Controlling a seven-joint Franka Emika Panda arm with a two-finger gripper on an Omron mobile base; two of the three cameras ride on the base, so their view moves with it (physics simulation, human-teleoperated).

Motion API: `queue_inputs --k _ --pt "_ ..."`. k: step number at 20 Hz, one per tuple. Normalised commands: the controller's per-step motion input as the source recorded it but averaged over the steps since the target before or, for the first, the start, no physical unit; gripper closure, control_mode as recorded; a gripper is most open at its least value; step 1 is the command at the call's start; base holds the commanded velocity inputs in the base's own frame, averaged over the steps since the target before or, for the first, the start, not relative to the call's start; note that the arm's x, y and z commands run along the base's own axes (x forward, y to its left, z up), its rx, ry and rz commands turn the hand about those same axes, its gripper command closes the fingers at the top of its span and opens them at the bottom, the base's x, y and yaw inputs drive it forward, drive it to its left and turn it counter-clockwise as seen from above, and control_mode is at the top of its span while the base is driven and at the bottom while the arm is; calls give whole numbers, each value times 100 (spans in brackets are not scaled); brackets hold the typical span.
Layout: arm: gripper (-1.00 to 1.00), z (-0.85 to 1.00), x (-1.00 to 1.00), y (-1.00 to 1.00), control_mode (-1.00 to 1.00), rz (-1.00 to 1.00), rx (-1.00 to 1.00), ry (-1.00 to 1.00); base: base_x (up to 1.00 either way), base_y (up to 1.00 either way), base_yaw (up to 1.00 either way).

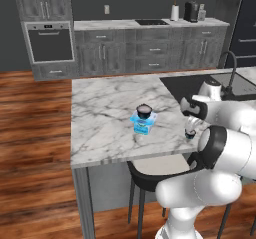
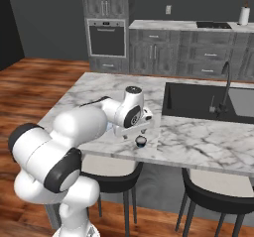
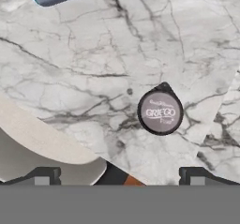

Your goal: Stack the yogurt containers by placing the smaller containers on top of the larger containers.

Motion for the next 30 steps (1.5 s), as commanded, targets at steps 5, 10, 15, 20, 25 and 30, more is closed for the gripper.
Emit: queue_inputs --k 5,10,15,20,25,30 --pt "-100 -18 11 0 -100 0 0 0 0 0 0" --pt "-100 -11 12 -1 -100 0 0 0 0 0 0" --pt "-100 -10 11 -6 -100 0 0 0 0 0 0" --pt "-100 -9 10 -14 -100 0 0 0 0 0 0" --pt "-100 -9 7 -12 -100 0 0 0 0 0 0" --pt "-100 -18 7 -3 -100 0 0 0 0 0 0"
